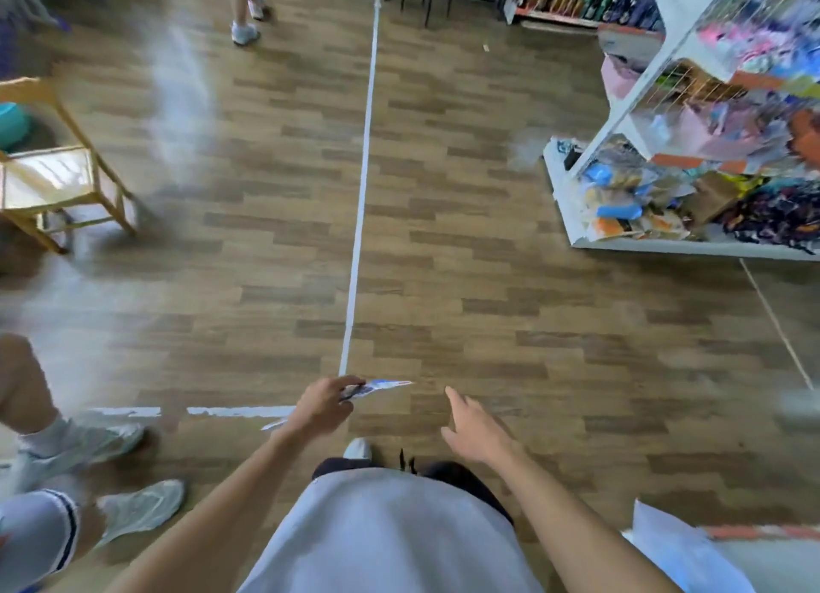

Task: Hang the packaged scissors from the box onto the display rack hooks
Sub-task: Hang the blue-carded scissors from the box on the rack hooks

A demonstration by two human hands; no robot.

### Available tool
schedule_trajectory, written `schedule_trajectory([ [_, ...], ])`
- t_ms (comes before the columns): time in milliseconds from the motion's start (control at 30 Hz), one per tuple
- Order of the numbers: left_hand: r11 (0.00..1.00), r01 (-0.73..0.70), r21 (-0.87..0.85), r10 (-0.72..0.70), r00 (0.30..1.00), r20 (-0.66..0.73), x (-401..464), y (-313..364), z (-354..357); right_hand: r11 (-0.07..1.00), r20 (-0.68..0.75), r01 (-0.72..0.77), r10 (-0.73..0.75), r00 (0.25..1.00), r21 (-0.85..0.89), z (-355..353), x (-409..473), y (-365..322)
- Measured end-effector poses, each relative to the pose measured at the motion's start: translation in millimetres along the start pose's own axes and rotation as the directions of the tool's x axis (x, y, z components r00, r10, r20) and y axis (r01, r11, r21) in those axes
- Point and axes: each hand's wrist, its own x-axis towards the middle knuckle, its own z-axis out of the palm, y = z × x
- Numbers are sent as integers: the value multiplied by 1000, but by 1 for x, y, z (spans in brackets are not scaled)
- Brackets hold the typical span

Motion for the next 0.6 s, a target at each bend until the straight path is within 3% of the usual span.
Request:
schedule_trajectory([
  [333,992,-40,116,33,997,65,206,73,-92,992,8,-80,80,997,97,-143,161,-8],
  [600,990,-34,140,23,996,81,408,155,-200,995,2,-58,58,998,84,-326,339,-8],
])
